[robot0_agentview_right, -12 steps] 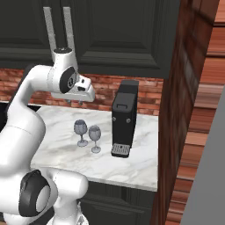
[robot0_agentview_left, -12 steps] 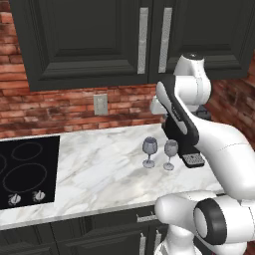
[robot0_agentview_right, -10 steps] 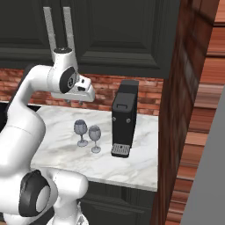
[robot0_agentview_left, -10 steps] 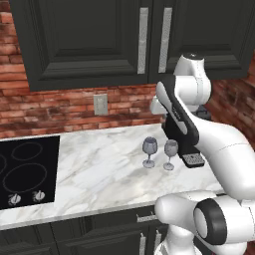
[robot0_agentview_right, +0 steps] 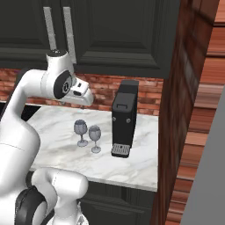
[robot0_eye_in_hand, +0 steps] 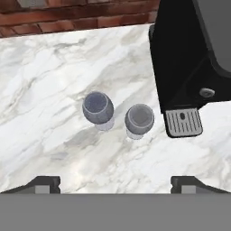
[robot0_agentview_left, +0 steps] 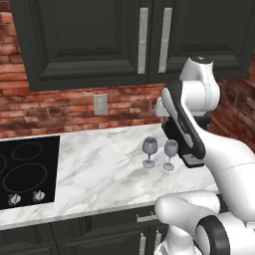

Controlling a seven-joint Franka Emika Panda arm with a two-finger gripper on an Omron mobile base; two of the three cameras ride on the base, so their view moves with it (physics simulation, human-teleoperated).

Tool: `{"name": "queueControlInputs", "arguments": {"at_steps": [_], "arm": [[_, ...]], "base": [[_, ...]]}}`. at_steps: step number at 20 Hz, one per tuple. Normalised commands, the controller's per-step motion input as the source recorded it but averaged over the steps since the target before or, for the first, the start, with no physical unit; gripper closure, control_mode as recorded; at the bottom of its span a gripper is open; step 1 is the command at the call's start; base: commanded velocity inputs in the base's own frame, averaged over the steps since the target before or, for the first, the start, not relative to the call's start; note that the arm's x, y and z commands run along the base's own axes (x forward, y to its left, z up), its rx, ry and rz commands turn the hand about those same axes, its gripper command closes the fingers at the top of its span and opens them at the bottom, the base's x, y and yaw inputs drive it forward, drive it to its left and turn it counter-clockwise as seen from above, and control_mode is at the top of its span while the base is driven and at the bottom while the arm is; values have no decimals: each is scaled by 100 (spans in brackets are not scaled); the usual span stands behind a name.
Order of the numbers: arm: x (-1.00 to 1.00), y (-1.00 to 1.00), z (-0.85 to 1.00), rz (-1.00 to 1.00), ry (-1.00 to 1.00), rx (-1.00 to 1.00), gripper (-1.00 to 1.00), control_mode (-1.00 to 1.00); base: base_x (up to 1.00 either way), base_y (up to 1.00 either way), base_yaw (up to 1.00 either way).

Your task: Retrieve the wine glasses from the counter and place one next to each plate.

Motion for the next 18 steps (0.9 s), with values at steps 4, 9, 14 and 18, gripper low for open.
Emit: {"name": "queueControlInputs", "arguments": {"at_steps": [4,9,14,18], "arm": [[-32,0,0,-37,0,17,-100,-100],[-28,-5,0,-22,1,34,-100,-100],[-12,0,-9,-28,2,39,-100,-100],[-4,0,-27,-40,0,34,-100,-100]], "base": [[0,0,0],[0,0,0],[0,0,0],[0,0,0]]}}
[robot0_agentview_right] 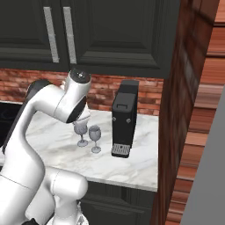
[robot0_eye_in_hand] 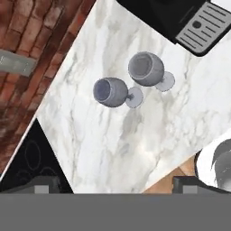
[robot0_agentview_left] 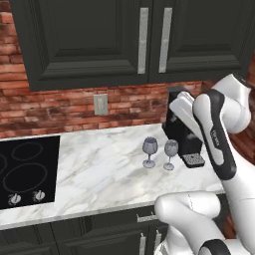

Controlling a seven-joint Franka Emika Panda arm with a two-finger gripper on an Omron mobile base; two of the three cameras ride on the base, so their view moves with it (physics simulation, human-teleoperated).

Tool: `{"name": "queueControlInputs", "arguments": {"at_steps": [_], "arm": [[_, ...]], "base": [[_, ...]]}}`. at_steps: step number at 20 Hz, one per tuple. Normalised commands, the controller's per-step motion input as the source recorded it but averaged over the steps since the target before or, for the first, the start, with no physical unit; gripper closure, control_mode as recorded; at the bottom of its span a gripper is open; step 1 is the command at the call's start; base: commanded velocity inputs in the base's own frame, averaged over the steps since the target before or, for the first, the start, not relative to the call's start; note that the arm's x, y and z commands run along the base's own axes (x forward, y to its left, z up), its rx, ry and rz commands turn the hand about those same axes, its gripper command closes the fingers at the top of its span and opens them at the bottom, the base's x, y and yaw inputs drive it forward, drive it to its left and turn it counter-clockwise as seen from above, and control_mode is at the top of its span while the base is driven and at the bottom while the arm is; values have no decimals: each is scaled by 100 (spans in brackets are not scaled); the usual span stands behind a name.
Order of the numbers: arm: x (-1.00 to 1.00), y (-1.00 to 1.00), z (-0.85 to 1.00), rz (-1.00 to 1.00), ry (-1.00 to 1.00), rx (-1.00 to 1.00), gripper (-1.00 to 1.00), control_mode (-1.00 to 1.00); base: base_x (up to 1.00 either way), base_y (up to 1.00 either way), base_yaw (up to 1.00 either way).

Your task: Retrieve the wine glasses from the counter and place one next to each plate.

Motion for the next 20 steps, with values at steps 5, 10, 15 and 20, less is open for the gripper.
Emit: {"name": "queueControlInputs", "arguments": {"at_steps": [5,10,15,20], "arm": [[0,0,-35,-42,0,35,-100,-100],[0,0,-36,-38,0,36,-100,-100],[-1,-16,-34,-29,0,47,-100,-100],[0,-9,-34,-30,0,44,-100,-100]], "base": [[0,0,0],[0,0,0],[0,0,0],[0,0,0]]}}
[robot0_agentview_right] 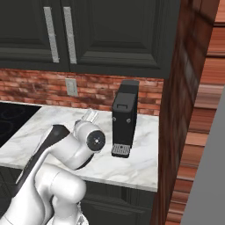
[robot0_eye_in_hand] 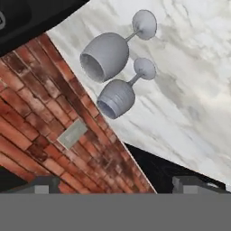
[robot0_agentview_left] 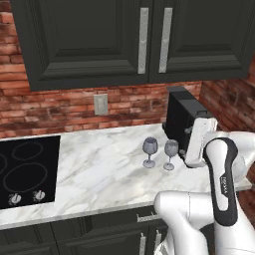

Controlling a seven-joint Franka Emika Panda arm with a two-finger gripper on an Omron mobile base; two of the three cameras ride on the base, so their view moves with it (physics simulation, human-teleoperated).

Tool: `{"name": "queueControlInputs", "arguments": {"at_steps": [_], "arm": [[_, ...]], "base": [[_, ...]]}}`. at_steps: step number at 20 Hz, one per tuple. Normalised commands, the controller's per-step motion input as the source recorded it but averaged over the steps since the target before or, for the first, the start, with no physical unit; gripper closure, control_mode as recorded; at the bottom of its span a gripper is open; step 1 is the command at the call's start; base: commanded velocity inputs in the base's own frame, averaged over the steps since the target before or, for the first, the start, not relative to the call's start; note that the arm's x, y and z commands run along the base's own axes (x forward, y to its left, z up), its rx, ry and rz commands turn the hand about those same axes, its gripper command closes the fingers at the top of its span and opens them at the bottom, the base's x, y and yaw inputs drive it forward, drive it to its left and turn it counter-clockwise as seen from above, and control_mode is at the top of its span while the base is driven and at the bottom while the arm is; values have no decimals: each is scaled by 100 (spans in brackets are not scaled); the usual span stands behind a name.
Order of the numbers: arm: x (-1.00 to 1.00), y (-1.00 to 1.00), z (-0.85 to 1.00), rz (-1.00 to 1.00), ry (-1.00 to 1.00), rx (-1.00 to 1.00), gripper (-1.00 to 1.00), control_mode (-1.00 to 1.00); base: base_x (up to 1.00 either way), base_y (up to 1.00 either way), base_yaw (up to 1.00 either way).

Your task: Retrieve the wine glasses from the counter and place one next to each plate.

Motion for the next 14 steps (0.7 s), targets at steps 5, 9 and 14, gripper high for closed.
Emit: {"name": "queueControlInputs", "arguments": {"at_steps": [5,9,14], "arm": [[0,-20,-25,-26,8,41,-100,-100],[0,-41,-18,-9,21,41,-100,-100],[0,-50,-21,0,8,24,-100,-100]], "base": [[0,0,0],[0,0,0],[0,0,0]]}}
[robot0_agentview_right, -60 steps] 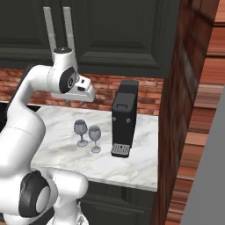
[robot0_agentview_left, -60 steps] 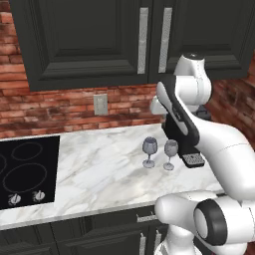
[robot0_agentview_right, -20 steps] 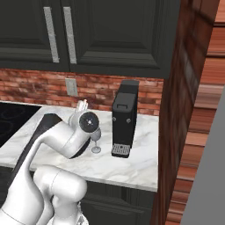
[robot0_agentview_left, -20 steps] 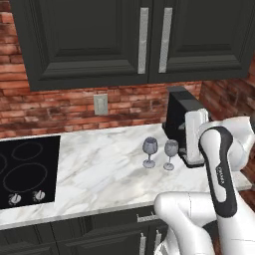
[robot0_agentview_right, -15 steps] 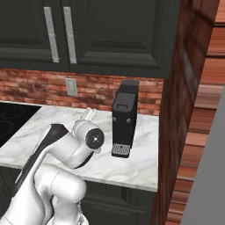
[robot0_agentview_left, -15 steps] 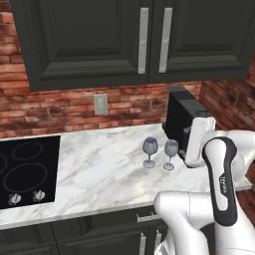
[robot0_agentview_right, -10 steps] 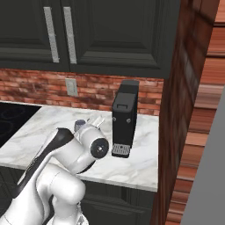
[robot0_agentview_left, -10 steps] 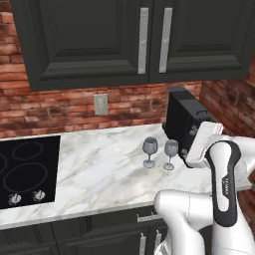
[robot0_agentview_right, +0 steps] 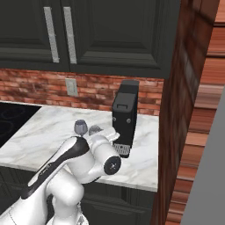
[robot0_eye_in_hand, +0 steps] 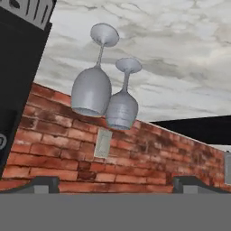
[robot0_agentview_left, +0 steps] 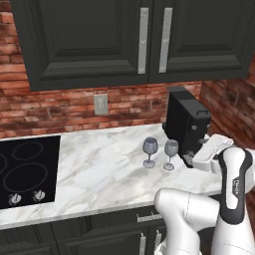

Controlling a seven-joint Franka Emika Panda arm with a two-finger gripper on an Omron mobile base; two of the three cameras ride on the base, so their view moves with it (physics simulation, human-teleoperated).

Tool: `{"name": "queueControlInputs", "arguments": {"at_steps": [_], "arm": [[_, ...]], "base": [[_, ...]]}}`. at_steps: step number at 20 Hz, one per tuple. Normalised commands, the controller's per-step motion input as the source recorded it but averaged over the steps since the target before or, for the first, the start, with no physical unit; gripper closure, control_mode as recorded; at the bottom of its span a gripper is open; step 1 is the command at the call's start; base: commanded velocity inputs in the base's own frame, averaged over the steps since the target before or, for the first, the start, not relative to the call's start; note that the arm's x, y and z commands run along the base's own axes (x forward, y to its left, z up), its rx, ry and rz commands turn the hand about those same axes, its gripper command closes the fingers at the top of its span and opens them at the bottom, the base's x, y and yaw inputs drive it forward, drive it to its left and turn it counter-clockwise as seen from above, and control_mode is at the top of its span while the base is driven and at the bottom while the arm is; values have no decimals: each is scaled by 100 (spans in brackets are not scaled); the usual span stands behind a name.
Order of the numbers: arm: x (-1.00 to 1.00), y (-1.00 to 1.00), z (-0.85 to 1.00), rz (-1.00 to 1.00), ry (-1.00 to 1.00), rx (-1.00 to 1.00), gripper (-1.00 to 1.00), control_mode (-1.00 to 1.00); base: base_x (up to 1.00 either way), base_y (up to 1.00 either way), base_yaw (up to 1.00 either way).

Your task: Retrieve the wine glasses from the counter and place one next to each plate.

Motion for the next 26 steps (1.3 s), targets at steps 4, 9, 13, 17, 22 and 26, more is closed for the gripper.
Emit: {"name": "queueControlInputs", "arguments": {"at_steps": [4,9,13,17,22,26], "arm": [[13,-39,-34,0,5,2,-100,-100],[25,-8,-40,0,9,0,-100,-100],[43,0,-43,0,20,0,-100,-100],[39,0,-51,0,19,0,-100,-100],[22,1,-38,0,2,0,-100,-100],[14,8,-30,0,-3,0,-100,-100]], "base": [[0,0,0],[0,0,0],[0,0,0],[0,0,0],[0,0,0],[0,0,0]]}}
